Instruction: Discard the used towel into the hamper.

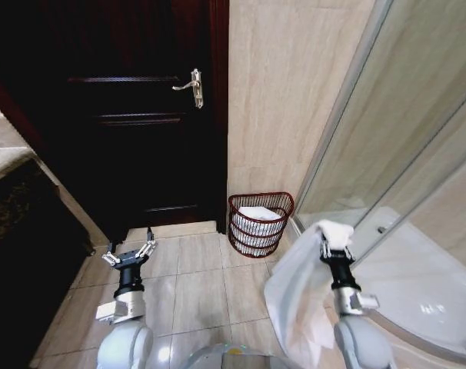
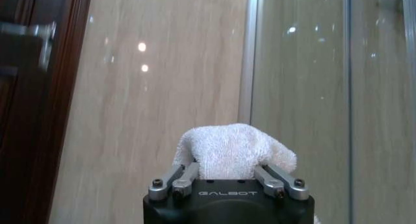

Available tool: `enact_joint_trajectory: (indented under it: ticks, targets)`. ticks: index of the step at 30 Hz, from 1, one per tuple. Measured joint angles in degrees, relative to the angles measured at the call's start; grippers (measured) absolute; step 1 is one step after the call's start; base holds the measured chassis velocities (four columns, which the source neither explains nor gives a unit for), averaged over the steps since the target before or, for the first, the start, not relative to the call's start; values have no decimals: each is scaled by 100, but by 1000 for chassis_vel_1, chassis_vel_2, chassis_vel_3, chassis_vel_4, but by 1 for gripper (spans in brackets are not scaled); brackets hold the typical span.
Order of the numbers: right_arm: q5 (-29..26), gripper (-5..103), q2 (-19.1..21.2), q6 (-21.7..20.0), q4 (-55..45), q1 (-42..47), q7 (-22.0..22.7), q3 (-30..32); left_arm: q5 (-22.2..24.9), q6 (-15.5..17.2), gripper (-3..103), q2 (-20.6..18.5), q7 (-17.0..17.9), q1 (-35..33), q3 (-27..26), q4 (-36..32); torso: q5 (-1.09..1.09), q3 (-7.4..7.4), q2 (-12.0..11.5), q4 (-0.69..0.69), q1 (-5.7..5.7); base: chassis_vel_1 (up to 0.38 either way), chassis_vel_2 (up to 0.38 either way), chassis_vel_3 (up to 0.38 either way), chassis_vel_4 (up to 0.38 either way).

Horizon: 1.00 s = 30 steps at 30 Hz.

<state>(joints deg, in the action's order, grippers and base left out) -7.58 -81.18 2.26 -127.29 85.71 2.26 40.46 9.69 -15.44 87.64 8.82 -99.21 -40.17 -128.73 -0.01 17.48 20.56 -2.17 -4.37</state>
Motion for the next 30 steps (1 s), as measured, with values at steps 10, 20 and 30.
enact_joint_trajectory:
  ticks: [10,20,30]
  targets:
    - [-1295,24,741,-1333,-1018,-1285,548,-54,-139,-325,100,6,-152,-98,72,335,-3,0,-2,0,0,0,0,0,0]
    - [-2465,24,1598,-1747,-861,-2713,1007,-280,-342,-306,100,221,-448,184,120,515,2,0,-2,0,0,0,0,0,0]
    - [-2976,24,2075,-1960,80,-4679,1298,-908,-893,-487,100,449,-352,203,134,699,0,0,-3,-2,-1,0,0,0,0]
